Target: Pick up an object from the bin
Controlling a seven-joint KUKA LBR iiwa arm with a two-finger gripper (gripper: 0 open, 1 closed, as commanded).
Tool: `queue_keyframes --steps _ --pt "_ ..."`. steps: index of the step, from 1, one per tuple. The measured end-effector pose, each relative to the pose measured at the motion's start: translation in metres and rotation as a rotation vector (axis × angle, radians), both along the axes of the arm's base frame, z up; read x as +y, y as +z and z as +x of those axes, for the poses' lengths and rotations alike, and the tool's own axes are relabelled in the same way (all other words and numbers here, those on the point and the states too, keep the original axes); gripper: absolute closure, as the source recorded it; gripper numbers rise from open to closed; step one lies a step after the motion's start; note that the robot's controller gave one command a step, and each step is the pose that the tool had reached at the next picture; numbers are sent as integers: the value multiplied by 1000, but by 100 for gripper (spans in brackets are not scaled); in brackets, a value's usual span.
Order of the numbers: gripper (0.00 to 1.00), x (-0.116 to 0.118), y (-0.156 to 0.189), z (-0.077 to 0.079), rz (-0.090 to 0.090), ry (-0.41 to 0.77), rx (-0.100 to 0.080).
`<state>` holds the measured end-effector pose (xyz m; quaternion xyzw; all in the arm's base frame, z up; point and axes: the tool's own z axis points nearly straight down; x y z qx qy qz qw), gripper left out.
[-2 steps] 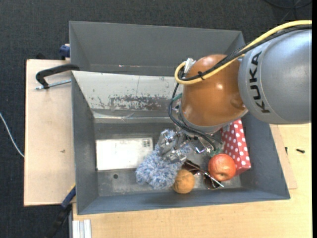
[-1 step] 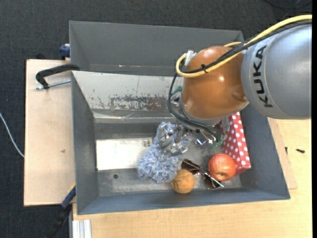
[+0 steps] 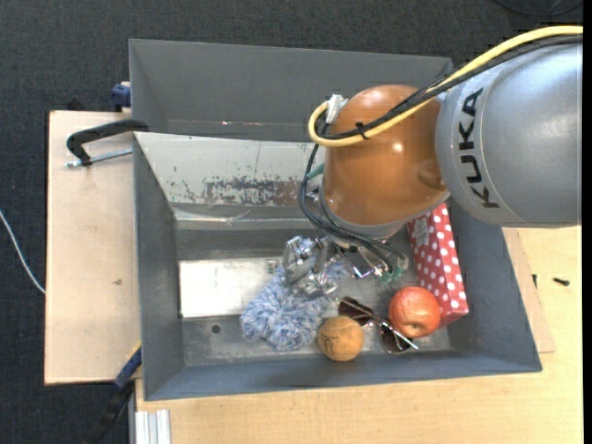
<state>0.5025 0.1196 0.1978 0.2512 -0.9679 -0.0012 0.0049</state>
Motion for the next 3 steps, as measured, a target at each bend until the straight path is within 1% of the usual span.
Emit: queue_keyframes --steps 1,2,3 --pt "100 0 44 38 4 18 -17" --pt "100 -12 76 43 4 109 -17" --pt "100 -12 76 43 4 109 -16"
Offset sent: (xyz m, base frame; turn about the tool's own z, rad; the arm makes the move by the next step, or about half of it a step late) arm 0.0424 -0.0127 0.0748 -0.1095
